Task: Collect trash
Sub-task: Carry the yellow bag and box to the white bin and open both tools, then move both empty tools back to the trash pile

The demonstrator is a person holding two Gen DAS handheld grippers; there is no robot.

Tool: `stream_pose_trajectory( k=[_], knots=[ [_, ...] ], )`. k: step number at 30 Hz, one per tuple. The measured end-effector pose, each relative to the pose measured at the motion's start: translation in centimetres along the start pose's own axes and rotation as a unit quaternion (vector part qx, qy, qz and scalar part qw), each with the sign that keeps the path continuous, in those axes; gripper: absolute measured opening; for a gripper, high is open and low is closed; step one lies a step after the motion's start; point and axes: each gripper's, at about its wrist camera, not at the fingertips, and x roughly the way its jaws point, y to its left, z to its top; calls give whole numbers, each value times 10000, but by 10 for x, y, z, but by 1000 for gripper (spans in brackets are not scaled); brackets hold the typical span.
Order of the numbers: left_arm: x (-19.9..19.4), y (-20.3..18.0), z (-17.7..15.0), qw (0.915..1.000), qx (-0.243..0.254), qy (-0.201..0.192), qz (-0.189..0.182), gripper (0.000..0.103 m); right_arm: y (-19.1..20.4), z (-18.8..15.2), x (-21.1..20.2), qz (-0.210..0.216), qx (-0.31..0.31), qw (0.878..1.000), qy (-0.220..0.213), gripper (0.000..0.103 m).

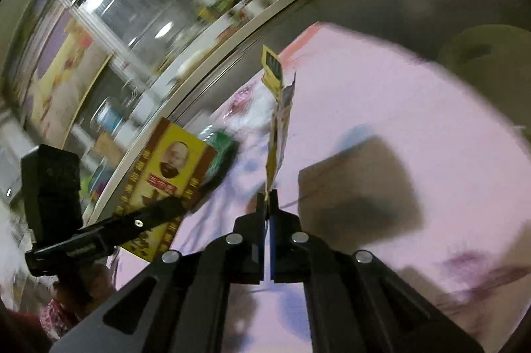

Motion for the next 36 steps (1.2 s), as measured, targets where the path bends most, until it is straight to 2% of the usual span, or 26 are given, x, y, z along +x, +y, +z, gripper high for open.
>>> stream_pose_trajectory(
  k=[4,9,13,16,17,18,20,21,22,23,24,28,31,36],
  knots=[
    [51,-48,40,9977,394,247,-502,23,-49,19,-37,-542,416,9965,-490,0],
    [117,-119,82,9900,847,612,-948,23,-98,36,-66,-1102,823,9873,-799,0],
    [157,-156,97,9853,1099,847,-1000,23,-127,46,-77,-1288,1111,9810,-935,0],
    [186,-171,105,9840,1144,1030,-895,24,-141,48,-76,-1334,1285,9790,-856,0],
    [192,-173,106,9841,1119,1093,-839,28,-143,49,-75,-1372,1327,9778,-864,0],
    [202,-174,108,9841,1040,1221,-767,40,-147,50,-75,-1405,1343,9770,-877,1],
    [207,-171,110,9861,861,1250,-670,58,-149,52,-74,-1449,1356,9760,-895,6],
    [207,-170,113,9881,789,1167,-615,61,-149,53,-74,-1478,1363,9753,-920,21],
    [205,-167,115,9891,749,1120,-587,62,-150,52,-73,-1491,1365,9748,-943,49],
    [204,-166,117,9899,704,1091,-574,62,-150,53,-75,-1501,1374,9741,-984,60],
    [200,-163,118,9904,624,1070,-606,62,-149,52,-77,-1535,1370,9726,-1081,65],
    [182,-152,119,9929,559,885,-564,62,-144,50,-87,-1615,1240,9705,-1293,65],
    [158,-139,108,9942,568,682,-603,62,-135,45,-97,-1561,1256,9683,-1494,65],
    [119,-107,68,9961,560,559,-391,62,-117,40,-94,-1386,1194,9729,-1414,65]
  ],
)
